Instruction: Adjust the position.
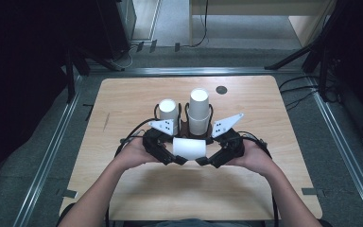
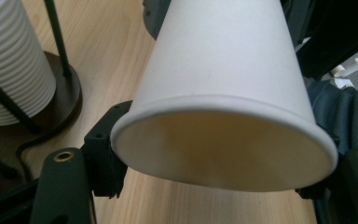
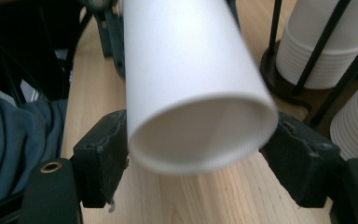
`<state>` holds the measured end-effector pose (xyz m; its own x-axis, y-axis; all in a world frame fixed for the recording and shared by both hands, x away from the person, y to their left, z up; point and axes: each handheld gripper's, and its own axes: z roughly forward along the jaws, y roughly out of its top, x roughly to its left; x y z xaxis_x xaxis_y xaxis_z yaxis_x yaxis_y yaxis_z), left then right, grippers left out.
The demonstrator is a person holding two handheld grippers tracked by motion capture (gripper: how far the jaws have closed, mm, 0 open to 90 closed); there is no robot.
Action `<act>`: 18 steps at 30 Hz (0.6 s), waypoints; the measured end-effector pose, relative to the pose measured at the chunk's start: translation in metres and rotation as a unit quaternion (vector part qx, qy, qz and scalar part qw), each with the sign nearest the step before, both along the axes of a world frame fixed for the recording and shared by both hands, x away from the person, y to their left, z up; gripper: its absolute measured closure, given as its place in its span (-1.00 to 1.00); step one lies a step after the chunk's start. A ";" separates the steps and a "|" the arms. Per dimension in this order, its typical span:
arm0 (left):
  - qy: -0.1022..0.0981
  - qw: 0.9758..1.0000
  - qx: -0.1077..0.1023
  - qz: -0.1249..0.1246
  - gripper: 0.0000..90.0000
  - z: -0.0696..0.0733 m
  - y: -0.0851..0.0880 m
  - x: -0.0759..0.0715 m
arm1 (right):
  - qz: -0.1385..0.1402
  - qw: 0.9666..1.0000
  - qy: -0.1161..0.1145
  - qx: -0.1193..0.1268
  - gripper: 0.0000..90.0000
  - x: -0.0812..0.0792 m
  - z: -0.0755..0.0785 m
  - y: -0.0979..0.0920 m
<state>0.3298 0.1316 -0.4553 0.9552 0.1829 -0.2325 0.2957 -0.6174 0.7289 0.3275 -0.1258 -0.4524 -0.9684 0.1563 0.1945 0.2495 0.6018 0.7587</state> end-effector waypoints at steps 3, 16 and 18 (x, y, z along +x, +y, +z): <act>-0.001 1.000 0.012 0.007 -0.37 0.003 0.005 0.001 | -0.001 1.000 -0.003 -0.025 -0.44 0.001 -0.004 0.001; -0.023 0.997 0.071 0.017 -0.39 0.019 0.010 0.009 | -0.009 0.995 -0.009 -0.095 -0.44 0.003 -0.021 0.009; -0.029 0.996 0.077 0.017 -0.39 0.021 0.010 0.010 | -0.008 0.995 -0.009 -0.099 -0.44 0.003 -0.023 0.010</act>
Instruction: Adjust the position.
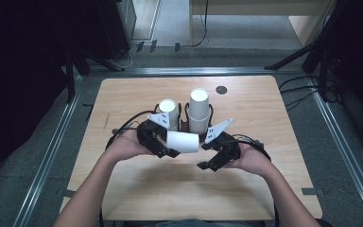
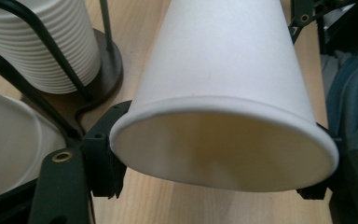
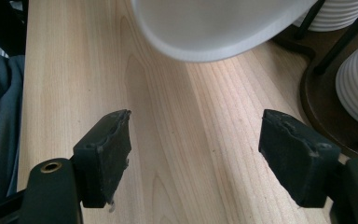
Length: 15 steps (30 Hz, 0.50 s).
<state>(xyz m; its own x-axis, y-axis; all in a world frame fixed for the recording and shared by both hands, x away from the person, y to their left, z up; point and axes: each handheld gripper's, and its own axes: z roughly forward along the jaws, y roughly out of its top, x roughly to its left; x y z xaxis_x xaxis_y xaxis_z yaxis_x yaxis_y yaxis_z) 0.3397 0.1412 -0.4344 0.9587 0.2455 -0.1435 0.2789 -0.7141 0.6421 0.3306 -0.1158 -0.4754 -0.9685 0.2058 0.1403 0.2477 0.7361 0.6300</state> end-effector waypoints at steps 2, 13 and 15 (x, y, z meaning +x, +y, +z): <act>0.000 1.000 0.008 -0.001 -0.39 0.002 0.000 0.002 | 0.002 1.000 0.000 -0.002 -0.44 0.000 -0.001 0.000; 0.003 0.998 0.067 -0.004 -0.39 -0.003 -0.009 0.005 | 0.004 1.000 -0.014 -0.019 -0.44 0.000 -0.005 0.002; 0.000 0.997 0.077 -0.006 -0.39 -0.005 -0.012 0.005 | 0.004 1.000 -0.019 -0.020 -0.44 0.000 -0.005 0.003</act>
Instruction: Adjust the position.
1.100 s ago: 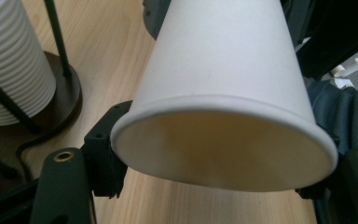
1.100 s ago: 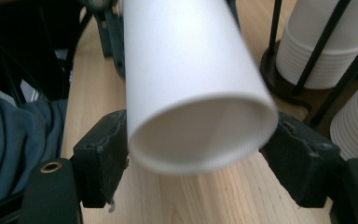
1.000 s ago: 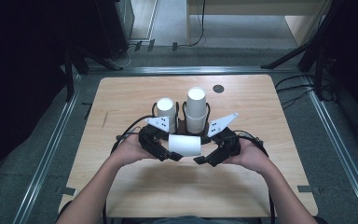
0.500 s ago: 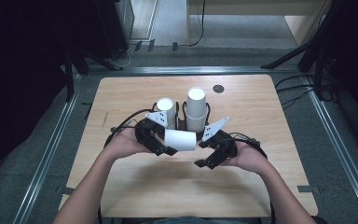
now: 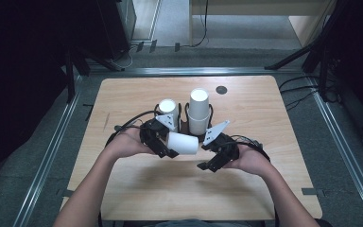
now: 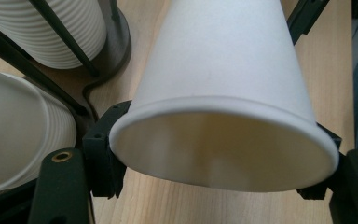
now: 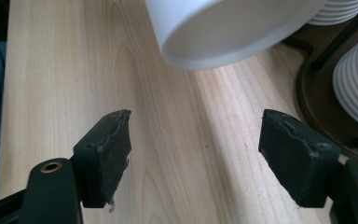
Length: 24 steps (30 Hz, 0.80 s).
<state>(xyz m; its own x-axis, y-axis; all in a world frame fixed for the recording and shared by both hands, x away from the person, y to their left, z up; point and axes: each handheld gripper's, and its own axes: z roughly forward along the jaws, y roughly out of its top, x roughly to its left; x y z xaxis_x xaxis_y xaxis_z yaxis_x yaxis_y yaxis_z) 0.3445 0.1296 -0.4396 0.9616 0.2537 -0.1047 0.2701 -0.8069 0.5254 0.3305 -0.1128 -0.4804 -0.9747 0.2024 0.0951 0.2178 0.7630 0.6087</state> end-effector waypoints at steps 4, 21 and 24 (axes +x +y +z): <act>0.000 1.000 0.021 -0.004 -0.39 -0.004 -0.006 0.000 | -0.001 1.000 -0.004 -0.001 -0.44 0.000 0.000 0.000; 0.042 0.997 0.056 -0.036 -0.40 -0.025 -0.042 -0.007 | 0.018 1.000 -0.016 0.003 -0.44 -0.003 -0.001 0.006; 0.038 0.997 0.057 -0.041 -0.40 -0.025 -0.046 -0.009 | 0.024 1.000 -0.017 0.002 -0.44 -0.005 -0.002 0.009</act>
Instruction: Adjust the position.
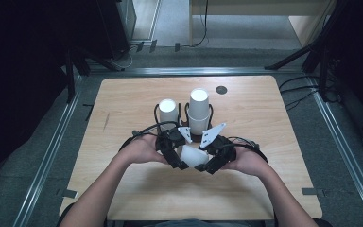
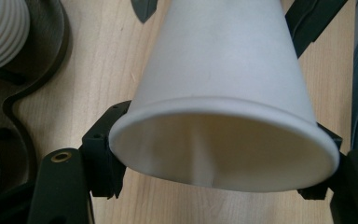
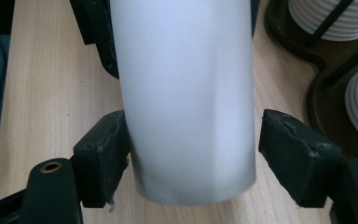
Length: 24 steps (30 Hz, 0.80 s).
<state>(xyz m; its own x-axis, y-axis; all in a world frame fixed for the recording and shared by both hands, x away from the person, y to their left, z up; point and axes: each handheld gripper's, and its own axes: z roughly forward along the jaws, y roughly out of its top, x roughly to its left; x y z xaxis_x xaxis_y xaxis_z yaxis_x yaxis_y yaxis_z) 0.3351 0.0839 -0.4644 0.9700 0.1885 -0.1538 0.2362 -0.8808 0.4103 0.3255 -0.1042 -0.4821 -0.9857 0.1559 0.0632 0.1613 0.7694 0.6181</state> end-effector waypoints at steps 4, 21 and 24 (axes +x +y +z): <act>0.005 1.000 -0.007 0.002 -0.41 -0.001 -0.002 -0.001 | 0.012 1.000 0.003 -0.002 -0.35 -0.001 -0.001 0.003; -0.017 0.999 -0.044 0.012 -0.73 0.003 0.006 -0.002 | 0.020 1.000 -0.010 0.009 -0.26 -0.003 0.007 0.000; -0.017 0.998 -0.058 0.020 -0.75 0.003 0.009 -0.001 | 0.016 1.000 -0.008 0.012 -0.26 -0.002 0.008 -0.003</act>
<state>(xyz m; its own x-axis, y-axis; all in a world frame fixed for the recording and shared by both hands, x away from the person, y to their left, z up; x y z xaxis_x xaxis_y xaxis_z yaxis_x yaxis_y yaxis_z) 0.3339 0.0930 -0.4616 0.9672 0.2091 -0.1441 0.2538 -0.8175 0.5170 0.3235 -0.1068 -0.4742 -0.9911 0.1233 0.0509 0.1272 0.7587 0.6389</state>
